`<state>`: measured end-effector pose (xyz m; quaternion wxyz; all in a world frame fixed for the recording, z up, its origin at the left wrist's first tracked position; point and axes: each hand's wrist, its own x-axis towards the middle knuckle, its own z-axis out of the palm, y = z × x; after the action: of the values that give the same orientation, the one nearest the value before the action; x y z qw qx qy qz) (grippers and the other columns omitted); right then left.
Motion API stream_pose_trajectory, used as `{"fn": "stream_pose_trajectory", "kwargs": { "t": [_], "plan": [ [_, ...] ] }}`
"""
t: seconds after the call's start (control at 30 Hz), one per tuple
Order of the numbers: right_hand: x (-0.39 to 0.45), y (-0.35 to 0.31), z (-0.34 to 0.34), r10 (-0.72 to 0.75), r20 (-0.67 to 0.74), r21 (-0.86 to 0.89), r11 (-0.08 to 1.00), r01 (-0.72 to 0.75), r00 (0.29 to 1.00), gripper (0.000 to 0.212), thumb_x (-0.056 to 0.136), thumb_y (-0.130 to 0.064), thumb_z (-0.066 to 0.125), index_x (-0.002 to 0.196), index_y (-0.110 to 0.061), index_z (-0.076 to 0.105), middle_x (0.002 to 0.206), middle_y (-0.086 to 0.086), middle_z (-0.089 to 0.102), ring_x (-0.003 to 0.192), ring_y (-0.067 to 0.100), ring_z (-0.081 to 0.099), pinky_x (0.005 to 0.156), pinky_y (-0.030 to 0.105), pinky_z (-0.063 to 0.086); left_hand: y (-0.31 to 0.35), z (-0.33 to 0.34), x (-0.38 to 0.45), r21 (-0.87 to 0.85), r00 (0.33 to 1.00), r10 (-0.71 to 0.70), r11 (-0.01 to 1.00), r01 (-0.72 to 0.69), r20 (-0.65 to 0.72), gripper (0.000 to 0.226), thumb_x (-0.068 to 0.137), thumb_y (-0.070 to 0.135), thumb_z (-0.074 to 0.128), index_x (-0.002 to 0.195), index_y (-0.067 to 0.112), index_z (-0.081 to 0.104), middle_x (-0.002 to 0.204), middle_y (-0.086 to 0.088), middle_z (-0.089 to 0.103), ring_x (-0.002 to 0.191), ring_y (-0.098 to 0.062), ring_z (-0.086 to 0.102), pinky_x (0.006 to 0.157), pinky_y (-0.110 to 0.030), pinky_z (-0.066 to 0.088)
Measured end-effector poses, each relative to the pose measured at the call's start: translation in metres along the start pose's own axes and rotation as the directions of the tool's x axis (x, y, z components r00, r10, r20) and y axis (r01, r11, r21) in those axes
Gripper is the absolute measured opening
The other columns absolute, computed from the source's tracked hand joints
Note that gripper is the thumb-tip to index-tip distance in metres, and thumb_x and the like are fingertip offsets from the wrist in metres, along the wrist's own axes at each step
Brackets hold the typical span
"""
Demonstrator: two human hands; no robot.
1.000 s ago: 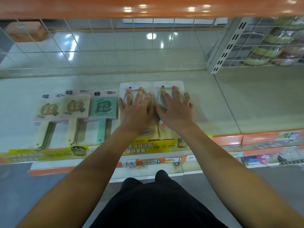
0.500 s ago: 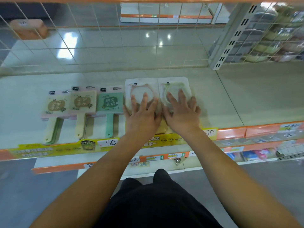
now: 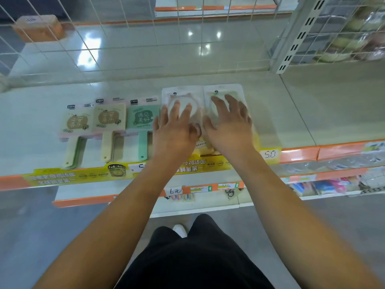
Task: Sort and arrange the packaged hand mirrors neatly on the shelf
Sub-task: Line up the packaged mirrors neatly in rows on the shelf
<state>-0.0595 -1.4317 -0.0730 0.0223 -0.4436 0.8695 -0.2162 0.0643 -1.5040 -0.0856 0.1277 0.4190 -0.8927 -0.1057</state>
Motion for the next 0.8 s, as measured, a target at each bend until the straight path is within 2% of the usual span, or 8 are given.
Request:
{"fn": "stream_pose_trajectory", "kwargs": {
  "t": [0.1,0.2,0.27,0.33,0.5,0.7,0.8],
  "plan": [
    [-0.007,-0.012,0.002,-0.109,0.0,0.144,0.984,0.107,0.994,0.06,0.084,-0.044,0.047,0.14,-0.023,0.045,0.148,0.008,0.038,0.133,0.038,0.034,0.1,0.051,0.042,-0.008,-0.004,-0.005,-0.003,0.996,-0.046,0.999,0.046,-0.07,0.052,0.093,0.028,0.045,0.143,0.021,0.036,0.155,-0.006,0.028,0.14,-0.038,0.026,0.11,-0.055,0.026],
    [-0.012,-0.023,0.006,-0.204,-0.018,0.23,0.952,0.203,0.979,0.06,0.082,-0.046,0.042,0.134,-0.017,0.053,0.141,0.011,0.045,0.126,0.039,0.041,0.098,0.047,0.043,-0.018,-0.011,-0.014,-0.01,0.991,-0.079,0.997,0.078,-0.105,0.051,0.088,0.022,0.05,0.139,0.017,0.043,0.149,-0.01,0.039,0.133,-0.041,0.036,0.103,-0.057,0.037],
    [-0.012,-0.031,0.009,-0.262,-0.011,0.261,0.931,0.256,0.965,0.052,0.085,-0.037,0.053,0.132,-0.014,0.054,0.14,0.013,0.046,0.125,0.04,0.042,0.099,0.048,0.044,-0.026,-0.017,-0.02,-0.001,0.989,-0.112,0.994,0.112,-0.101,0.05,0.087,0.022,0.05,0.136,0.016,0.045,0.145,-0.011,0.043,0.132,-0.039,0.039,0.098,-0.057,0.041],
    [-0.011,-0.043,0.013,-0.31,0.002,0.272,0.915,0.297,0.951,0.05,0.086,-0.029,0.06,0.134,-0.013,0.053,0.141,0.013,0.045,0.126,0.039,0.04,0.102,0.049,0.042,-0.035,-0.025,-0.027,0.007,0.98,-0.157,0.987,0.159,-0.123,0.048,0.085,0.023,0.045,0.132,0.015,0.049,0.142,-0.011,0.045,0.13,-0.038,0.041,0.095,-0.056,0.043],
    [-0.015,-0.069,0.019,-0.361,0.078,0.292,0.9,0.325,0.929,0.049,0.09,-0.03,0.056,0.137,-0.017,0.051,0.145,0.006,0.042,0.134,0.029,0.035,0.103,0.044,0.042,-0.059,-0.033,-0.042,-0.006,0.967,-0.217,0.976,0.218,-0.132,0.048,0.087,0.029,0.043,0.132,0.013,0.051,0.143,-0.011,0.044,0.13,-0.038,0.041,0.1,-0.054,0.04],
    [-0.022,-0.103,0.035,-0.415,0.051,0.28,0.879,0.386,0.908,0.039,0.089,-0.026,0.06,0.125,-0.011,0.061,0.13,0.008,0.054,0.123,0.028,0.049,0.099,0.041,0.045,-0.095,-0.043,-0.047,-0.035,0.963,-0.176,0.984,0.172,-0.202,0.039,0.084,0.02,0.051,0.122,0.012,0.056,0.133,-0.009,0.053,0.118,-0.035,0.052,0.09,-0.049,0.048],
    [-0.02,-0.123,0.044,-0.4,0.051,0.252,0.892,0.376,0.915,0.036,0.089,-0.022,0.061,0.123,-0.011,0.061,0.13,0.007,0.055,0.121,0.028,0.051,0.098,0.039,0.043,-0.12,-0.053,-0.043,-0.061,0.966,-0.157,0.987,0.147,-0.204,0.037,0.081,0.02,0.052,0.117,0.015,0.056,0.131,-0.004,0.054,0.115,-0.032,0.054,0.088,-0.047,0.049]
  ]
}}
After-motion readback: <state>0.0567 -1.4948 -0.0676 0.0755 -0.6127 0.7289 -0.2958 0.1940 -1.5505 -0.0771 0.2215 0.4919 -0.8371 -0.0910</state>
